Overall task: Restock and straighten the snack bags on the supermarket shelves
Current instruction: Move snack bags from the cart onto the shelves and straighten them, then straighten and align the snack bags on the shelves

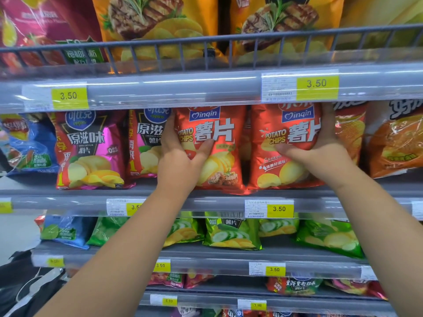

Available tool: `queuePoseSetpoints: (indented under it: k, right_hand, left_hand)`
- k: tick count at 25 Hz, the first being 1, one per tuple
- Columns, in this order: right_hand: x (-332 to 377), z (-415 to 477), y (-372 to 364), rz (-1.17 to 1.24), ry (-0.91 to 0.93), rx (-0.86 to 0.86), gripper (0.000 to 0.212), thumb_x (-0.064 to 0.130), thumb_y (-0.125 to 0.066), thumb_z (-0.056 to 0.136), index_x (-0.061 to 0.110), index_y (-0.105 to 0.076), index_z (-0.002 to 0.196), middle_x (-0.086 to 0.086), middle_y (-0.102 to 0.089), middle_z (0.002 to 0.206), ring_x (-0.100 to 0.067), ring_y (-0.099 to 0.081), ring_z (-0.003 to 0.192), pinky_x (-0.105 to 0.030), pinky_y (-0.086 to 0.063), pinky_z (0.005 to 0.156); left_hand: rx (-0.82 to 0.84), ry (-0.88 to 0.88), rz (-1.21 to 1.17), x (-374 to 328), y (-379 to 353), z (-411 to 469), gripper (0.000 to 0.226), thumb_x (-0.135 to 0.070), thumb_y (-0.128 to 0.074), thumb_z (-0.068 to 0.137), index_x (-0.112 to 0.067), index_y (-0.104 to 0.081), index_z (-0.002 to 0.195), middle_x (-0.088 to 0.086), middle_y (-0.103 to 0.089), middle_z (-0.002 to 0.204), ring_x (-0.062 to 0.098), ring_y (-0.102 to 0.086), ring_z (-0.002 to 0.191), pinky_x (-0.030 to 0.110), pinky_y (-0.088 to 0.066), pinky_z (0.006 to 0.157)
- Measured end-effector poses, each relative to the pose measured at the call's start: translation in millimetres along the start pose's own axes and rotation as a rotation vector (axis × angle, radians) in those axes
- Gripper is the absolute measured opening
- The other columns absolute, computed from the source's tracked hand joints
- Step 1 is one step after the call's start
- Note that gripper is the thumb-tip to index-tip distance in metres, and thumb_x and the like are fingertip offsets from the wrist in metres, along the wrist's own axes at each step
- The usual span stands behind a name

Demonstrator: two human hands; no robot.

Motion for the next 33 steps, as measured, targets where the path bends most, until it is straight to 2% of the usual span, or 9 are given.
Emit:
queuePoseSetpoints:
  k: [4,6,10,15,18,23,27,30,33]
  right_hand:
    - [-5.8,-9.5,3.0,0.012,-0.001,-0.016,0.116,0.026,-0.087,0.065,0.038,-0.010,0.150,0.029,-0.054,0.101,0.019,-0.054,0.081,0.005,-0.037,0.061]
    - [-6.7,-9.4,2.2,0.038,0.013,-0.046,0.117,0.026,-0.089,0.061,0.035,-0.015,0.150,0.031,-0.054,0.104,0.024,-0.055,0.084,-0.001,-0.045,0.073]
    - [-7.3,-1.0,13.5,0.074,0.027,-0.086,0.115,0.030,-0.091,0.060,0.031,-0.019,0.150,0.017,-0.060,0.119,-0.005,-0.061,0.109,-0.036,-0.048,0.101]
    - [0.7,-13.8,3.2,-0.043,0.006,-0.055,0.120,0.042,-0.087,0.060,0.036,-0.009,0.151,0.010,-0.059,0.112,-0.013,-0.058,0.101,-0.027,-0.046,0.089]
    - [5.1,-18.2,-4.5,-0.152,-0.014,-0.017,0.120,0.046,-0.083,0.066,0.032,-0.001,0.152,-0.004,-0.056,0.119,-0.023,-0.056,0.103,-0.032,-0.046,0.087]
    - [11.5,-31.1,-4.9,-0.441,0.012,-0.141,0.118,0.076,-0.062,0.059,0.024,-0.013,0.153,-0.022,-0.021,0.152,-0.042,-0.029,0.135,-0.052,-0.028,0.109]
    - [27.9,-51.2,-10.2,-0.533,0.360,-0.333,0.064,0.056,-0.067,0.075,0.017,-0.057,0.124,-0.021,-0.043,0.135,-0.040,-0.035,0.122,-0.056,-0.033,0.095]
    - [41.9,-58.0,-22.4,-0.406,0.584,-0.223,0.032,0.040,-0.062,0.078,0.020,-0.069,0.103,-0.004,-0.059,0.109,-0.032,-0.048,0.105,-0.044,-0.036,0.084]
    - [60.9,-60.4,-41.6,-0.296,0.701,-0.063,0.028,0.033,-0.062,0.079,0.017,-0.070,0.101,-0.002,-0.062,0.103,-0.029,-0.054,0.097,-0.042,-0.043,0.085]
  left_hand:
    - [0.069,-0.071,0.099,-7.6,3.7,-14.9,0.128,-0.063,-0.080,0.054,-0.022,-0.011,0.154,0.011,-0.023,0.154,0.023,-0.039,0.134,0.033,-0.032,0.109]
    - [0.057,-0.082,0.152,-7.5,3.1,-17.4,0.127,-0.054,-0.086,0.056,-0.023,-0.012,0.154,0.011,-0.022,0.154,0.022,-0.036,0.136,0.033,-0.032,0.108]
    - [-0.016,-0.096,0.176,-5.9,1.3,-17.6,0.121,-0.056,-0.084,0.059,-0.021,-0.017,0.153,0.014,-0.025,0.151,0.027,-0.033,0.138,0.041,-0.037,0.108]
    - [-0.013,-0.109,0.181,-8.1,-7.9,-18.6,0.120,-0.063,-0.081,0.057,-0.021,-0.019,0.152,0.016,-0.028,0.148,0.034,-0.046,0.130,0.045,-0.046,0.102]
    - [0.032,-0.109,0.195,-7.0,-9.0,-19.2,0.123,-0.066,-0.077,0.056,-0.021,-0.017,0.153,0.016,-0.027,0.148,0.036,-0.046,0.131,0.047,-0.046,0.101]
    - [0.074,-0.136,0.289,-10.7,-0.8,-26.2,0.118,-0.080,-0.051,0.063,-0.016,-0.014,0.155,0.022,-0.015,0.155,0.039,-0.023,0.141,0.048,-0.027,0.113]
    - [-0.006,-0.229,0.341,-14.7,19.5,-24.3,0.093,-0.077,-0.051,0.075,-0.019,-0.037,0.146,0.016,-0.023,0.151,0.031,-0.022,0.138,0.045,-0.024,0.113]
    - [-0.026,-0.316,0.437,-20.4,39.9,-23.4,0.074,-0.061,-0.062,0.078,-0.019,-0.050,0.137,0.013,-0.037,0.144,0.025,-0.028,0.133,0.041,-0.027,0.111]
    - [-0.036,-0.315,0.513,-26.2,63.6,-30.1,0.065,-0.058,-0.060,0.080,-0.020,-0.056,0.132,0.010,-0.047,0.140,0.027,-0.039,0.131,0.043,-0.033,0.109]
Point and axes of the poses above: each hand's wrist, its own z-axis towards the middle knuckle, its own y-axis out of the back of the hand, x = y × z, the point moved 1 cm from there along z, towards the middle knuckle
